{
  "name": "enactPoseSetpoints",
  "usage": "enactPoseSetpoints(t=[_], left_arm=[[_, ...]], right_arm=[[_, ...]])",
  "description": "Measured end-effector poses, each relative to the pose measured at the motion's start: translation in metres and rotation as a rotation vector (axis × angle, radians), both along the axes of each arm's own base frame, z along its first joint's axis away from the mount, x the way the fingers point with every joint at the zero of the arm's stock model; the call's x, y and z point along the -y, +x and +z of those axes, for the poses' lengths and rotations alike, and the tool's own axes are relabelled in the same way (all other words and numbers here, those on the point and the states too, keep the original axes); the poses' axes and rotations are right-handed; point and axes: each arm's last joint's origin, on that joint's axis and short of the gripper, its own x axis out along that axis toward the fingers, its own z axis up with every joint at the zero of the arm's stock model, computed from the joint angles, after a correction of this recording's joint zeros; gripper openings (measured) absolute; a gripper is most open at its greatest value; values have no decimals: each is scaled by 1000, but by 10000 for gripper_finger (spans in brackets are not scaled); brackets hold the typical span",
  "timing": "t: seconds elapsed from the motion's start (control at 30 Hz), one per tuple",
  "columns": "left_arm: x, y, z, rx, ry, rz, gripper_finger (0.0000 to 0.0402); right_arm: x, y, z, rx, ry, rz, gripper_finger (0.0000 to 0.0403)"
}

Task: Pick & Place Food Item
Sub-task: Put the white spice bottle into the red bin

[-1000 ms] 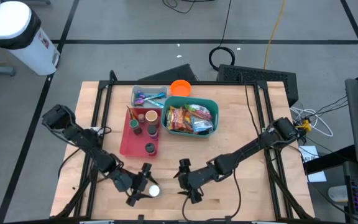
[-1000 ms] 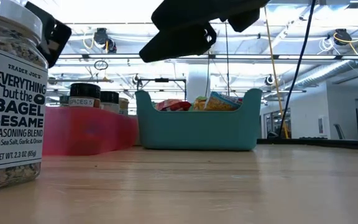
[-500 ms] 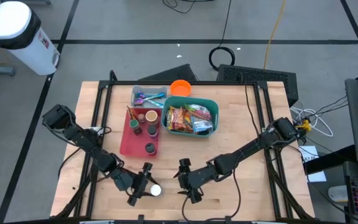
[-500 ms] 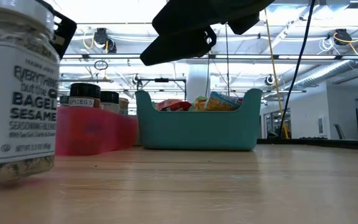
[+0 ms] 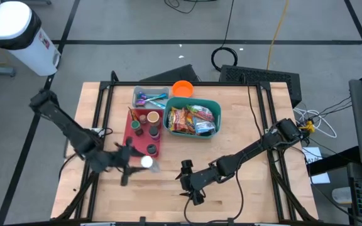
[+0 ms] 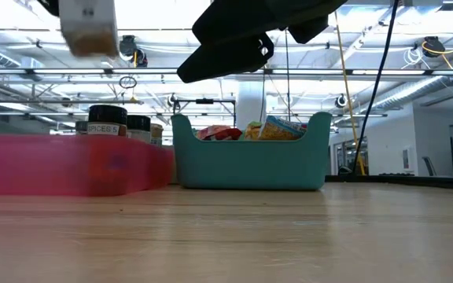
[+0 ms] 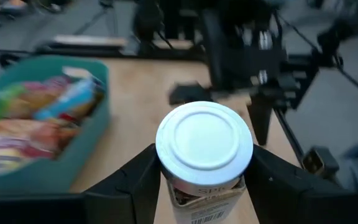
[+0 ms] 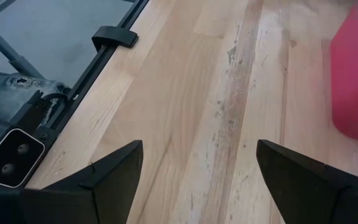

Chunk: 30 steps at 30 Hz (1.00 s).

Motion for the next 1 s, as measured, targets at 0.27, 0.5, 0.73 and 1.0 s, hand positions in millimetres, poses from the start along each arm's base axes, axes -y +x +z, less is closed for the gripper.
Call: enactPoseSetpoints(t=[0.27,0.5,0.73,1.0], left_arm=[[-44,-41,24,35,10,211,200],[-68,-54,-7,-90,-48,492,200],[-77,-56,-64,-118,-82,617,200],[-85,-58,-111,-104,-80,654,200]], right_arm=[[0,0,0,0,0,0,306],[0,0,0,1,0,0,306],[0,0,0,1,0,0,306],[0,0,0,2,1,0,306]])
